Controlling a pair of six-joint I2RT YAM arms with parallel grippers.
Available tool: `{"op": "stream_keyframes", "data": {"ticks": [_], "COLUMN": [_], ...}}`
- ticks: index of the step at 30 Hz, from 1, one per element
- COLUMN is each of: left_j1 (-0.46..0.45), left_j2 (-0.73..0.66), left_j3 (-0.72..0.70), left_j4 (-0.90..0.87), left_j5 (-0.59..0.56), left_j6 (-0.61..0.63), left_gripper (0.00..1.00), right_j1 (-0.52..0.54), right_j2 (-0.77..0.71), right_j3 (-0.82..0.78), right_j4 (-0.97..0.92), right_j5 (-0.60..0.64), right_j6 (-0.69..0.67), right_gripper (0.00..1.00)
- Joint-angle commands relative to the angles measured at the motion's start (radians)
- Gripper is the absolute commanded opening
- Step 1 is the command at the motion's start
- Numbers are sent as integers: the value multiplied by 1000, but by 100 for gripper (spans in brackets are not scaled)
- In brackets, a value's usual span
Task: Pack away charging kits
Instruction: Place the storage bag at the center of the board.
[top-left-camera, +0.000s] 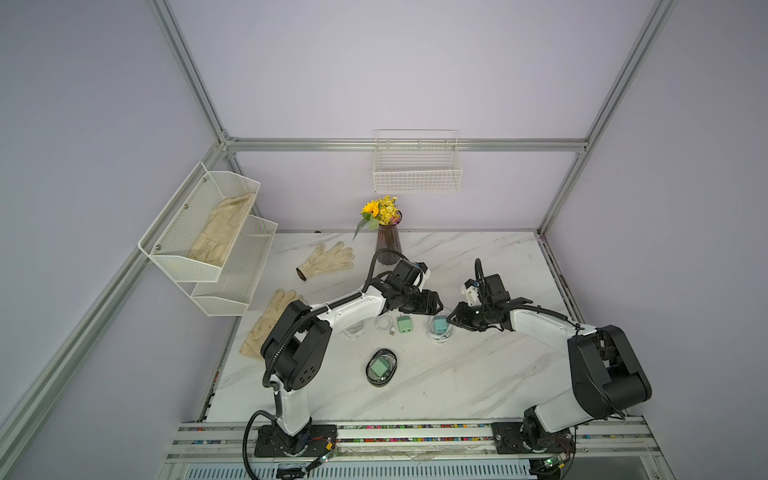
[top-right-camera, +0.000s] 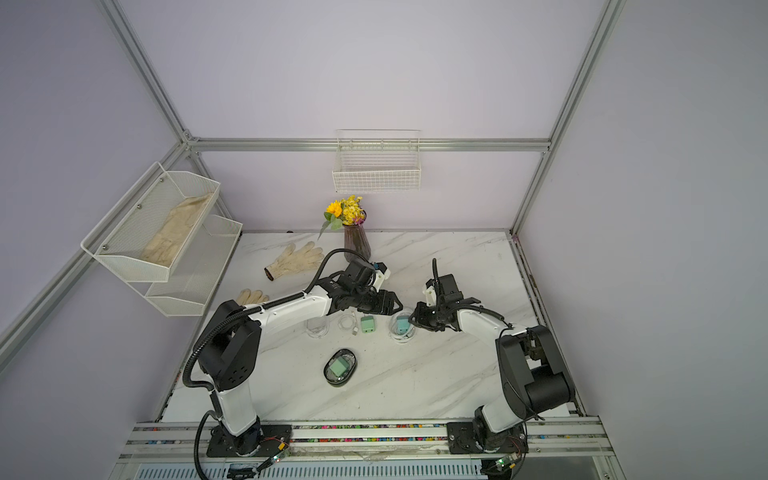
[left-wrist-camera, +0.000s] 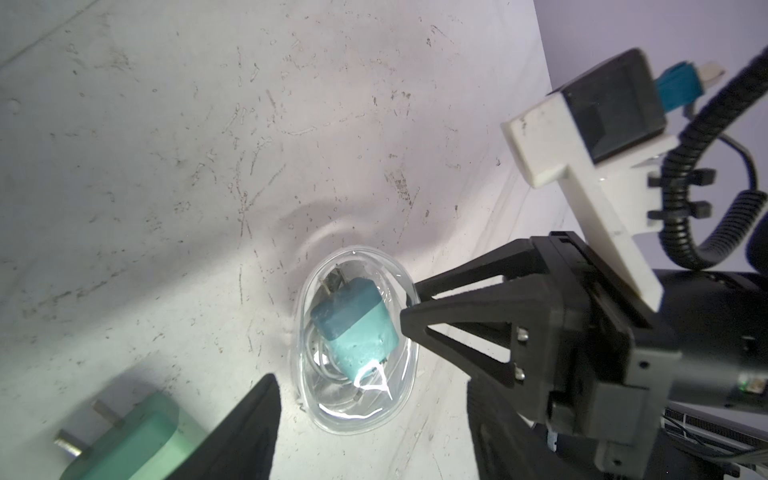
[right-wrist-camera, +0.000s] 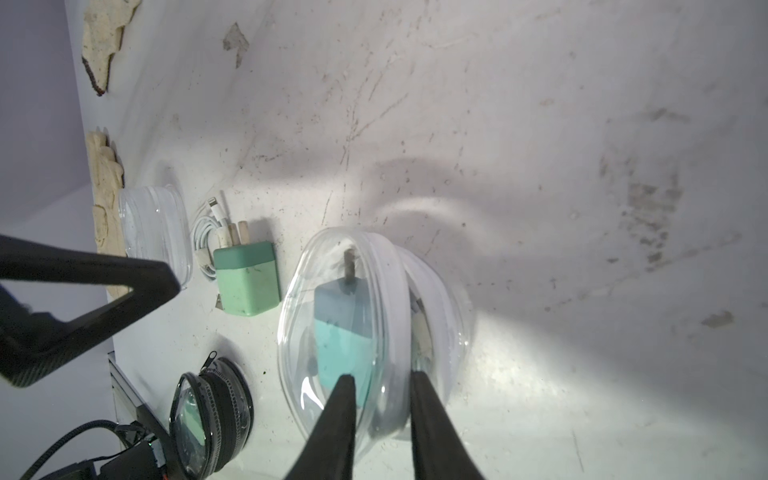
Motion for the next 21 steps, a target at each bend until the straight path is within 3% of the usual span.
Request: {"op": "stream_keyframes", "data": {"ticks": [1, 7, 15, 21], "left_j1": [0, 0, 0, 0], "left_j2": [-2, -10, 15, 83], "left_j3": [5, -30, -40, 2], "left_j4": [30, 39, 41, 19], "left_j5": [-1, 6, 24, 78], "left_j6": [3, -8, -20, -2], "left_gripper": [71, 71, 72, 75], "right_j1": [1, -1, 0, 0], "right_j2": [15, -14, 2, 4], "right_j3": [-12, -23, -9, -19], "right_j4": [19, -24, -124, -99], "right_j5": [-4, 76, 172, 151], "right_j6": [-3, 22, -18, -10], "right_gripper": [20, 7, 2, 3]}}
